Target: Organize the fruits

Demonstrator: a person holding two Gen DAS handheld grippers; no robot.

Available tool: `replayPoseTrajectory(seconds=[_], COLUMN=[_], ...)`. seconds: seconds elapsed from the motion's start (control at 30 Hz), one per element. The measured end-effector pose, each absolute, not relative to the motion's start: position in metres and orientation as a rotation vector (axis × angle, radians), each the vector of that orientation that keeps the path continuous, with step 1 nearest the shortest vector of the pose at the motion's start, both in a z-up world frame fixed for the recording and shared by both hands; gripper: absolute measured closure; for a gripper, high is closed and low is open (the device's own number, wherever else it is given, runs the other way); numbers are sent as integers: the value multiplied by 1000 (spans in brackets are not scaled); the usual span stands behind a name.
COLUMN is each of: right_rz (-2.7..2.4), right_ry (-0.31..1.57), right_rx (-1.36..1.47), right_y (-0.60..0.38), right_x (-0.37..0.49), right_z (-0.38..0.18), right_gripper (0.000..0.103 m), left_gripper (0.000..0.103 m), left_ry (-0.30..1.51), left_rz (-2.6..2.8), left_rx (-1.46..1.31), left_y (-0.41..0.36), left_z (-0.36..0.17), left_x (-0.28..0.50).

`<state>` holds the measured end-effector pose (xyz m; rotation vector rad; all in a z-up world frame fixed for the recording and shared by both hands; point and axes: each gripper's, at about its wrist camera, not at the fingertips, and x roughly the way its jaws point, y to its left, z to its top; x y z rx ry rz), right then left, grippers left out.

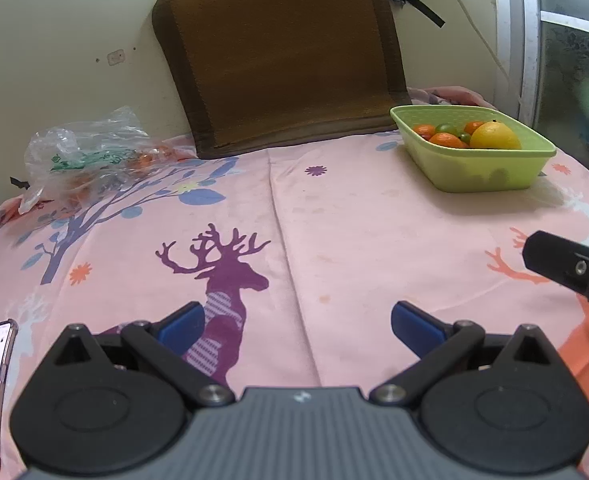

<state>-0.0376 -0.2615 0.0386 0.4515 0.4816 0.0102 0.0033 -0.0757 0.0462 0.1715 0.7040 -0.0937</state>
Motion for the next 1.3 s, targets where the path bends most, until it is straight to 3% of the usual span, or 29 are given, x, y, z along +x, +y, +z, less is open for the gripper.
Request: replayPoseTrajectory(seconds=[1.3], right_rz=[19], right_ry=[489], right_rx=[444], right_y=[-257], right_x=[-37], right_z=[39], right_gripper=[6], left_gripper=[0], left_ry=[700], left_rz=[-85], left_rx=[144], left_y=[-71], left_z=[47], left_x=[2])
